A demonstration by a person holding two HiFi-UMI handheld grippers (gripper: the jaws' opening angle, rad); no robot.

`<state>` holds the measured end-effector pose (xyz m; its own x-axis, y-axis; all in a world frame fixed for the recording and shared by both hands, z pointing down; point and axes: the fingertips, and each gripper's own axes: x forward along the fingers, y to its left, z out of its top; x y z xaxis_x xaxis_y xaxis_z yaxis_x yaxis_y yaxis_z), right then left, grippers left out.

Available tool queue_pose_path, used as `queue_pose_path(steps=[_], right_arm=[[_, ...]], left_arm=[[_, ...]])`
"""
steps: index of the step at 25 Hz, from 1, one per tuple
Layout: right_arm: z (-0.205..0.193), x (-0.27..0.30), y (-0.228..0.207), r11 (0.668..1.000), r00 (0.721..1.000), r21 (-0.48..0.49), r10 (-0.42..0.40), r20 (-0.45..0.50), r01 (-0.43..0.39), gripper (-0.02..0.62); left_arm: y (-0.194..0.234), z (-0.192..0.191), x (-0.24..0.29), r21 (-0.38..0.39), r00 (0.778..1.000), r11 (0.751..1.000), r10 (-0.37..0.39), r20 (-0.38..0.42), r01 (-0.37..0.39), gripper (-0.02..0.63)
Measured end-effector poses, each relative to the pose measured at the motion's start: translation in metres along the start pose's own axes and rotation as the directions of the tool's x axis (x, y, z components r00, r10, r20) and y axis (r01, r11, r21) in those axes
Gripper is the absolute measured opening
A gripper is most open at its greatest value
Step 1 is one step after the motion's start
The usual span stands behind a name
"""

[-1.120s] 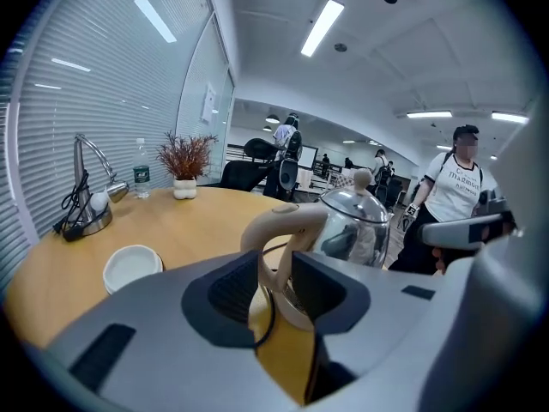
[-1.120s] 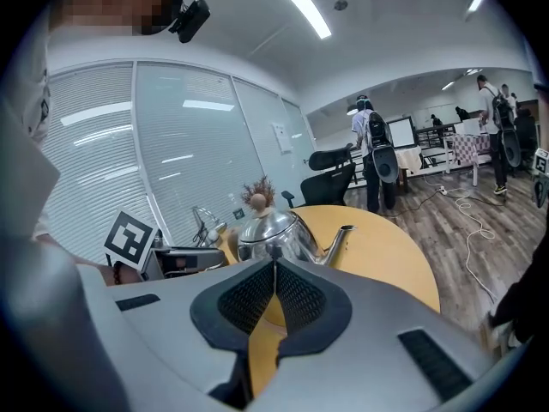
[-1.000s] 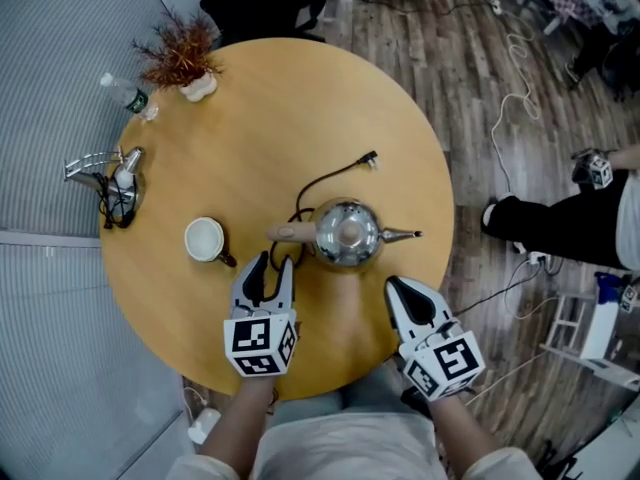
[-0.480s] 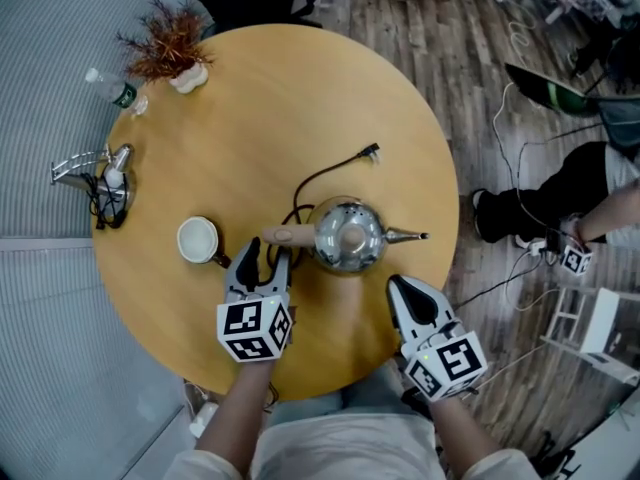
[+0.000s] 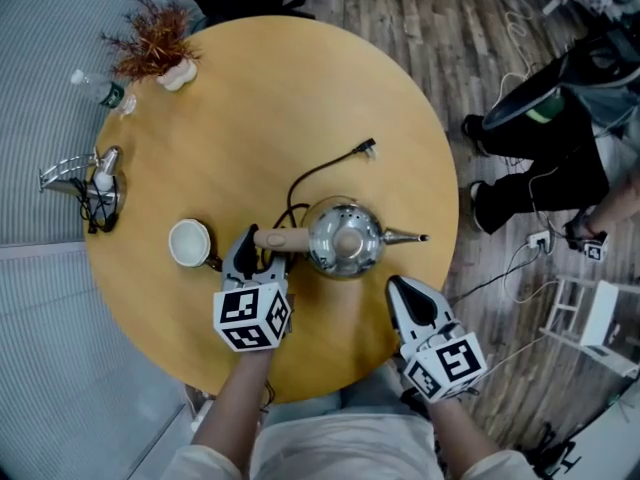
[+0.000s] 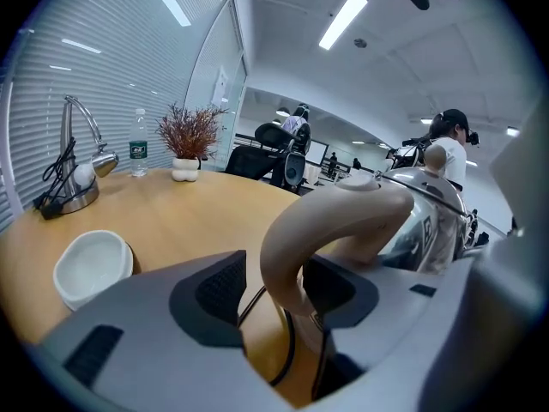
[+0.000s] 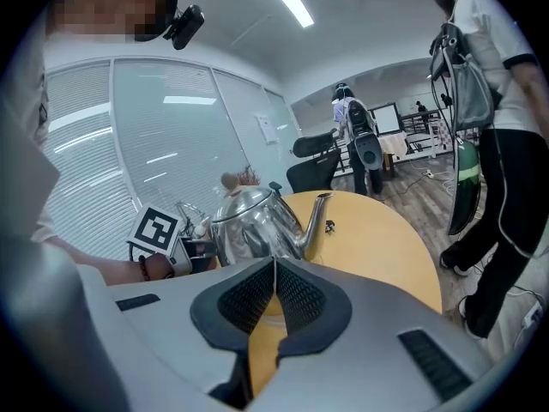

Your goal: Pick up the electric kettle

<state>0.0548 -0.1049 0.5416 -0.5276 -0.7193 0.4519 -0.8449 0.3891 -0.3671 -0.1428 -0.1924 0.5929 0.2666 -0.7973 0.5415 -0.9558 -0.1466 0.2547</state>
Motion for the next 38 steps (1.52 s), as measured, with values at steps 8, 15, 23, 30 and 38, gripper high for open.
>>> queue_pose_path(steps=[8,15,23,30,38], right_arm=[[-0.004,0.002,-0.004,1.0,1.0,0.008,-0.007,-0.009,0.008,0.032],[-0.005,0.003,-0.006,1.0,1.0,0.014,-0.01,-0.014,0.01,0.032],[-0.01,0.004,-0.007,1.0,1.0,0.016,-0.009,-0.022,0.01,0.032],[-0.012,0.003,-0.008,1.0,1.0,0.022,-0.014,-0.024,0.014,0.032],[-0.012,0.002,-0.012,0.999,1.0,0.03,-0.024,-0.019,0.024,0.032]], left_arm=[[0.002,0.005,0.015,-0.009,1.0,1.0,0.004,0.01,-0.004,0.204],[-0.001,0.006,0.02,0.018,1.0,1.0,0.0,0.015,0.0,0.158],[-0.005,0.006,0.022,0.033,1.0,0.999,-0.008,0.017,0.007,0.1],[-0.003,0.009,0.022,-0.026,0.999,1.0,0.009,0.033,-0.008,0.091],[-0.004,0.011,0.02,-0.03,0.998,0.999,0.025,0.062,-0.023,0.087]])
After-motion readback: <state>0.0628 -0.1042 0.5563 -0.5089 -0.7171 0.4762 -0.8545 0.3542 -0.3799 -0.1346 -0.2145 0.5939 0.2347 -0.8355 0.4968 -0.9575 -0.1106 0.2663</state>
